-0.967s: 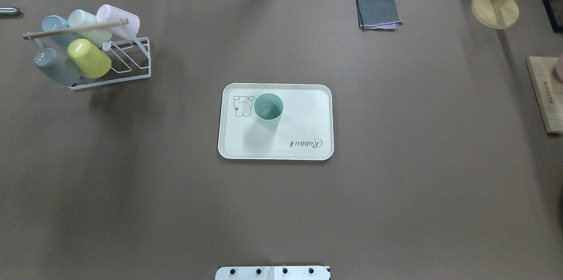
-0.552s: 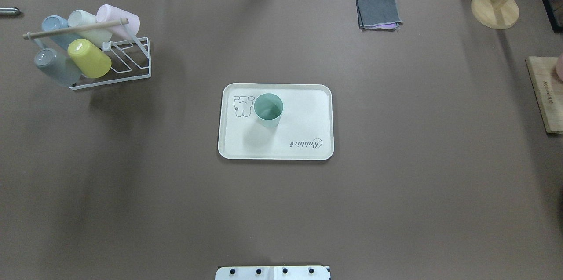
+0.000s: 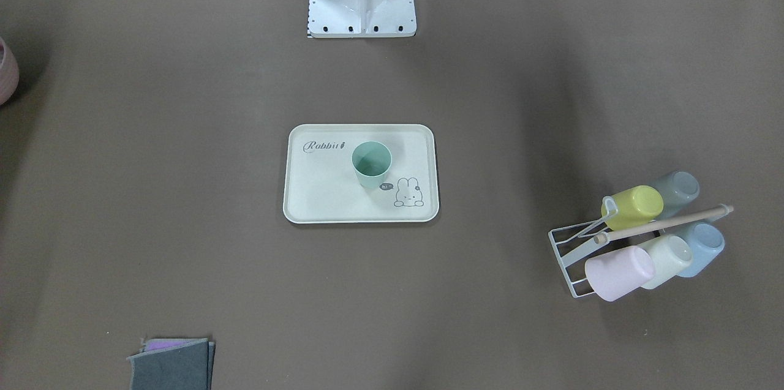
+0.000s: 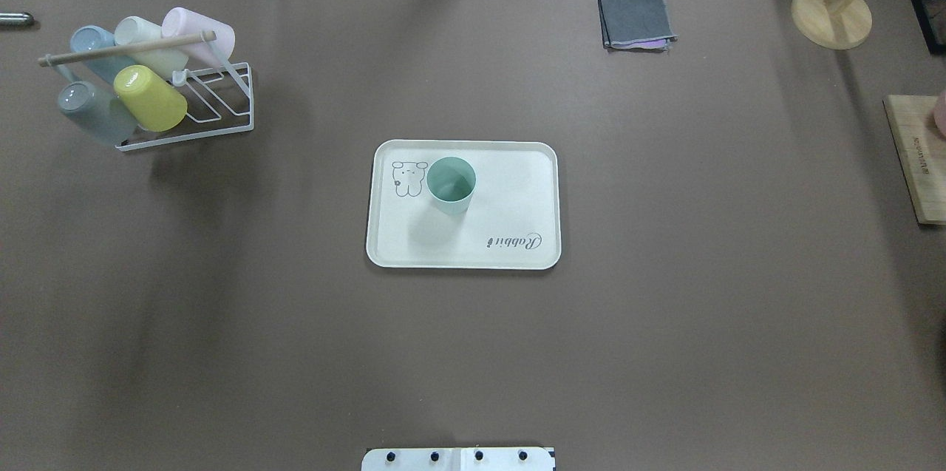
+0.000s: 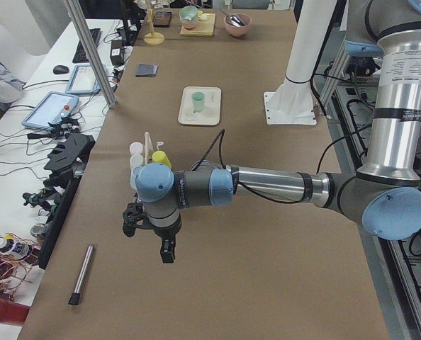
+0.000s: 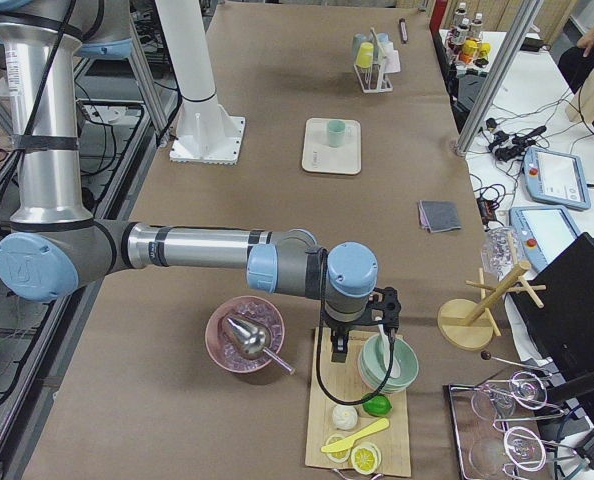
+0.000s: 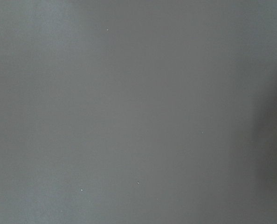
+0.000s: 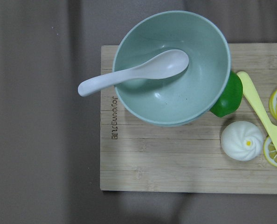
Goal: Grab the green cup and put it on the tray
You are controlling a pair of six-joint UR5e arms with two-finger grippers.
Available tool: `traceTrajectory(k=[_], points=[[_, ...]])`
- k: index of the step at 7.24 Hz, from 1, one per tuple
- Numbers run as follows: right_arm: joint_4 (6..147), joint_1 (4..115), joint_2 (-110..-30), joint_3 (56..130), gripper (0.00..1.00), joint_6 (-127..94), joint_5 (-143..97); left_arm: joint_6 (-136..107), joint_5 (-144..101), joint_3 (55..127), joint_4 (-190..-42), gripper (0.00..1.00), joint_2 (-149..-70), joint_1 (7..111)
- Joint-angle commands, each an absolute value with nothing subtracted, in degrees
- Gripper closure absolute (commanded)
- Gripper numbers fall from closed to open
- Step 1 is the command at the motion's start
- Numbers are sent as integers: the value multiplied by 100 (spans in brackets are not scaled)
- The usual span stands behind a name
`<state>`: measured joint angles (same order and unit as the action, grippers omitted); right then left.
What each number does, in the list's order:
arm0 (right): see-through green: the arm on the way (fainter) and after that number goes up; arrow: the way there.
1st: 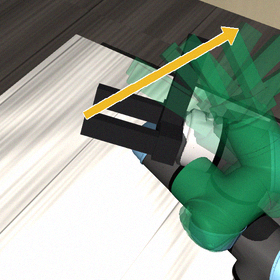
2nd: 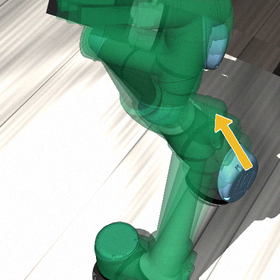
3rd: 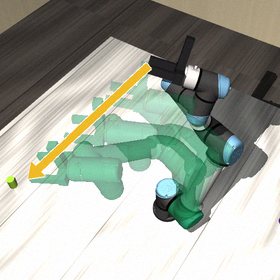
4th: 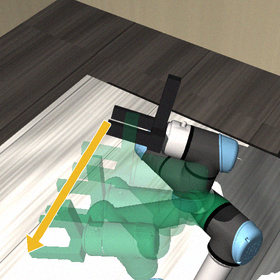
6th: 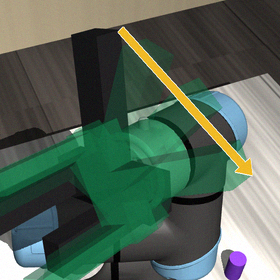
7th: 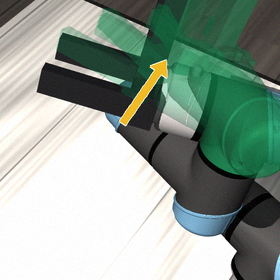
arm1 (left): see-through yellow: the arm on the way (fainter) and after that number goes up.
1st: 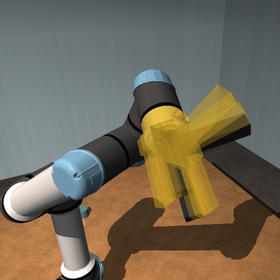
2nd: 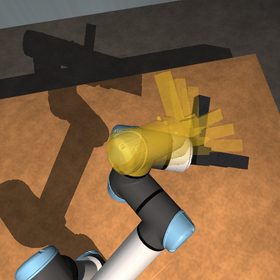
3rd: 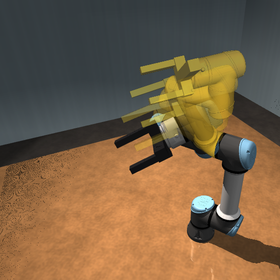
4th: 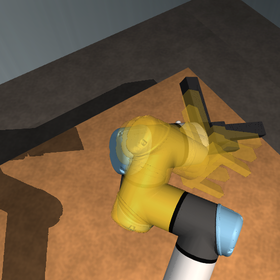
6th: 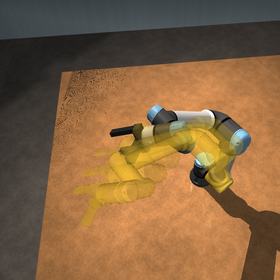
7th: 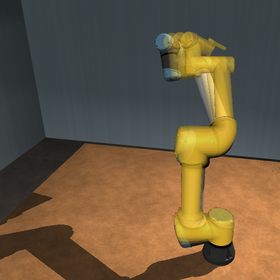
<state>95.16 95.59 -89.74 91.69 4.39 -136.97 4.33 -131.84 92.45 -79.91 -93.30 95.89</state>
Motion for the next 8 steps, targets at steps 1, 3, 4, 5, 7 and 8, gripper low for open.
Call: traceTrajectory(k=[1, 3, 4, 5, 7, 8], points=[[9510, 9554, -8974, 9176, 0, 439, -13693, 439, -13184, 9246, -7998, 3, -9325, 9589], [9519, 9545, -8974, 9176, 0, 439, -13702, 439, -13192, 9237, -7989, 3, -9308, 9589], [9510, 9545, -8974, 9184, 0, 439, -13693, 448, -13184, 9220, -7989, 3, -9299, 9589], [9510, 9545, -8974, 9185, 0, 439, -13693, 466, -13201, 9237, -8015, 3, -9160, 9580], [9510, 9545, -8974, 9193, 0, 439, -13693, 475, -13210, 9255, -8060, 3, -9044, 9580], [9510, 9545, -8974, 9193, 0, 448, -13693, 475, -13210, 9246, -8060, 3, -9044, 9580]])
